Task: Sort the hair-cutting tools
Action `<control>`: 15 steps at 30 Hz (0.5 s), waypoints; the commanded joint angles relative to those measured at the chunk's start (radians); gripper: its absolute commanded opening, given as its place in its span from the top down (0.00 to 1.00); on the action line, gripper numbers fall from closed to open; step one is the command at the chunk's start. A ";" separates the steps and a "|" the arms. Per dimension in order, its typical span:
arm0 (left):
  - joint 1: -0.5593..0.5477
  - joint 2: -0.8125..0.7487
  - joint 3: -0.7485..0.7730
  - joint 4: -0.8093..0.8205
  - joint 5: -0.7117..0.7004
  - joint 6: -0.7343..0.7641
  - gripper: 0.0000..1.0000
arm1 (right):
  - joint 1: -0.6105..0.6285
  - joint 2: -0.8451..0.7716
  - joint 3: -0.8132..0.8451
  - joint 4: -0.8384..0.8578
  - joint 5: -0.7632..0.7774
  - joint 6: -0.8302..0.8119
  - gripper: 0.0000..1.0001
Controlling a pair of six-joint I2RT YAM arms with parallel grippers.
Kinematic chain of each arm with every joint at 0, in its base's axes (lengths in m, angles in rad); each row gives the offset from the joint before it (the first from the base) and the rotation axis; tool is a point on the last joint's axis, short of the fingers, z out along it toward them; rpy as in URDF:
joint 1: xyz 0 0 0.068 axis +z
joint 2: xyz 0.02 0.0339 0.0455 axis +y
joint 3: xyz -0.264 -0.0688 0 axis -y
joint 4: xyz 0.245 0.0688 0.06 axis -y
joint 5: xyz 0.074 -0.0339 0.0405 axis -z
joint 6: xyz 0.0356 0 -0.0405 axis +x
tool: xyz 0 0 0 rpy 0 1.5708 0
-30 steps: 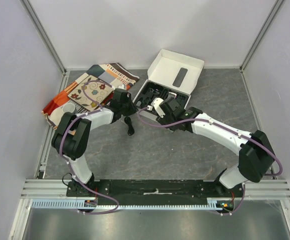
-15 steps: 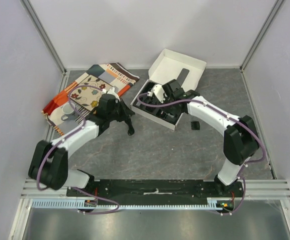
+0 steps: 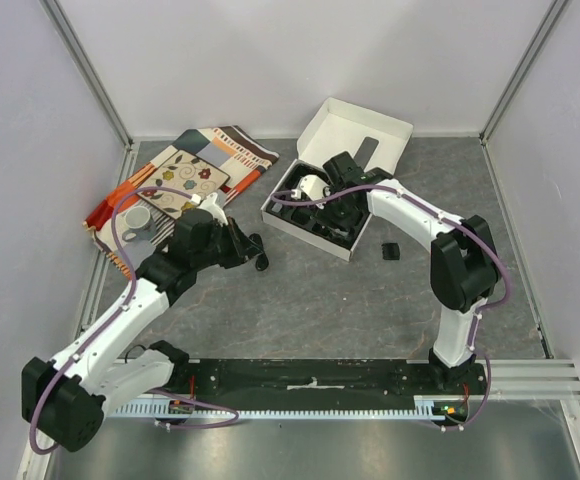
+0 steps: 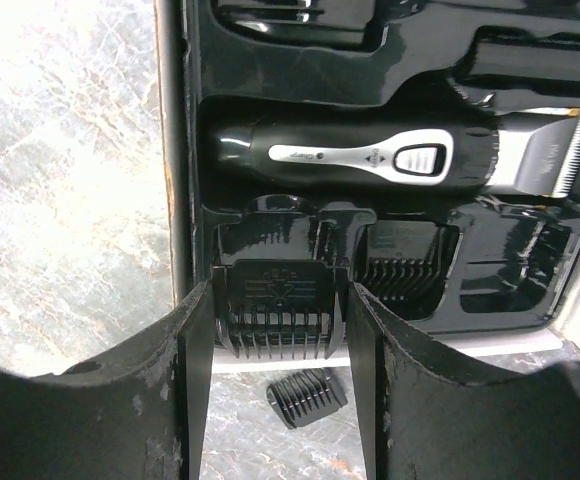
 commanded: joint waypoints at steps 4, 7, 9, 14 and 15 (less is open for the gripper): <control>-0.001 -0.088 0.010 -0.115 0.014 0.045 0.83 | -0.007 0.038 0.045 -0.037 -0.050 -0.033 0.54; -0.001 -0.088 0.006 -0.115 0.014 0.045 0.83 | -0.007 0.053 0.050 -0.036 -0.037 -0.026 0.54; -0.001 -0.086 0.008 -0.116 0.017 0.045 0.83 | -0.010 0.061 0.054 -0.036 -0.036 -0.024 0.53; -0.001 -0.078 0.019 -0.115 0.011 0.055 0.83 | -0.013 0.080 0.064 -0.033 -0.044 -0.021 0.50; -0.001 -0.077 0.019 -0.115 0.011 0.055 0.82 | -0.016 0.081 0.062 -0.028 -0.044 -0.021 0.50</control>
